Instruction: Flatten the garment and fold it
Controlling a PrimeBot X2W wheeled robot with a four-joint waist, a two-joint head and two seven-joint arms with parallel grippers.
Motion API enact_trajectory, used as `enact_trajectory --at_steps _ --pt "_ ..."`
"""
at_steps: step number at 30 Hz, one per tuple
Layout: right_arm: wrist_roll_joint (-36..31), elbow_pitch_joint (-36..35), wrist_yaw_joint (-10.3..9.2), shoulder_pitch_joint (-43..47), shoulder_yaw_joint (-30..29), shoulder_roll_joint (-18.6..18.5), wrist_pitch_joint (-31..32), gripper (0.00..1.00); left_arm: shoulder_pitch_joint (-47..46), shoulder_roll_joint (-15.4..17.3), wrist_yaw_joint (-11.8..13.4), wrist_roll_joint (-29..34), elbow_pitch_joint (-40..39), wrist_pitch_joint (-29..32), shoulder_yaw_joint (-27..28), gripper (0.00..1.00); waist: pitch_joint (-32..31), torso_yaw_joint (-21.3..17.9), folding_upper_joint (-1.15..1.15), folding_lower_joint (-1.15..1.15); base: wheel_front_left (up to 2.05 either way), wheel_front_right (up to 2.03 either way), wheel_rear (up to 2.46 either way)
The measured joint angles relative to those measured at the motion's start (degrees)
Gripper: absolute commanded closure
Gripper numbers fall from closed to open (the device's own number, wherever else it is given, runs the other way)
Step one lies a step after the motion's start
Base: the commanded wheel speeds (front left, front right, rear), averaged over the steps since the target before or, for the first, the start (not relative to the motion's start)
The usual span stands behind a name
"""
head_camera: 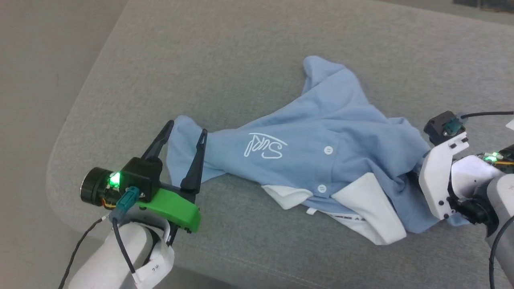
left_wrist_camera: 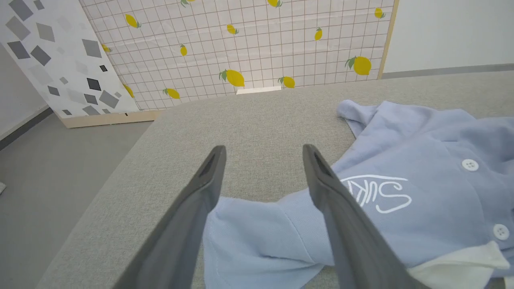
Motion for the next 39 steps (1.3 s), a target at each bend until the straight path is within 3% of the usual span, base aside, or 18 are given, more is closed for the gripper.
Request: enact_trajectory --at_steps 2,3,4,10,17,24,28,29,30,35,39 --pt "-0.1 0.6 0.00 -0.7 0.8 -0.4 -0.5 0.00 -0.1 -0.1 0.0 0.0 0.2 -0.3 0.1 0.00 0.8 0.8 0.00 0.00 0.00 0.00 0.00" --pt "-0.1 0.7 0.00 -1.0 1.0 -0.4 -0.8 0.31 -0.1 -0.1 0.0 0.0 0.4 -0.4 0.2 0.00 1.1 1.1 0.00 0.00 0.00 0.00 0.00" --pt "0.0 0.7 0.00 -1.2 1.1 -0.5 -1.6 1.00 -0.1 -0.1 0.0 0.0 0.6 -0.5 0.3 0.00 1.4 1.4 0.00 0.00 0.00 0.00 0.00" --pt "-2.0 2.1 0.04 -1.2 -0.5 0.2 -10.2 1.00 0.0 0.4 0.2 -0.2 1.3 -0.7 0.6 0.00 1.3 1.1 0.00 0.00 0.00 0.00 0.00" --pt "-6.5 -0.2 0.04 2.6 -10.0 -1.4 -17.6 1.00 0.6 1.3 0.1 -1.0 1.2 0.3 0.7 0.00 -1.3 -2.0 0.00 0.01 0.00 0.00 0.00" --pt "-13.5 -6.5 0.03 13.8 -22.2 -0.9 -16.3 1.00 1.7 1.6 0.2 -1.6 0.1 1.1 0.5 0.00 -4.2 -6.4 0.00 0.00 0.00 0.00 0.00" --pt "-16.4 -8.2 0.03 21.3 -24.6 1.5 -14.0 1.00 2.2 1.7 0.2 -2.5 -0.4 1.5 0.3 0.00 -5.4 -8.6 0.00 0.00 0.00 0.00 0.00" --pt "-16.5 -8.2 0.02 22.9 -24.8 2.5 -13.3 0.89 2.2 1.7 0.3 -2.7 -0.6 1.7 0.3 0.00 -5.6 -9.0 0.00 0.00 0.00 0.00 0.00" --pt "-16.6 -8.2 0.02 23.8 -24.5 3.0 -13.1 0.00 2.2 1.7 0.3 -2.8 -0.6 1.8 0.2 0.00 -5.7 -9.3 0.00 0.00 0.00 0.00 0.00" --pt "-16.1 -10.9 0.02 24.1 -24.0 4.2 -13.0 0.00 2.1 1.6 0.3 -2.8 -0.8 2.1 -0.1 0.00 -6.0 -9.7 0.00 0.00 0.00 0.00 0.00" --pt "-12.8 -16.9 0.02 21.0 -21.9 2.4 -9.4 0.00 2.0 1.4 0.3 -2.8 -0.7 2.1 -0.4 0.00 -5.8 -8.9 0.00 0.00 0.00 0.00 0.00"
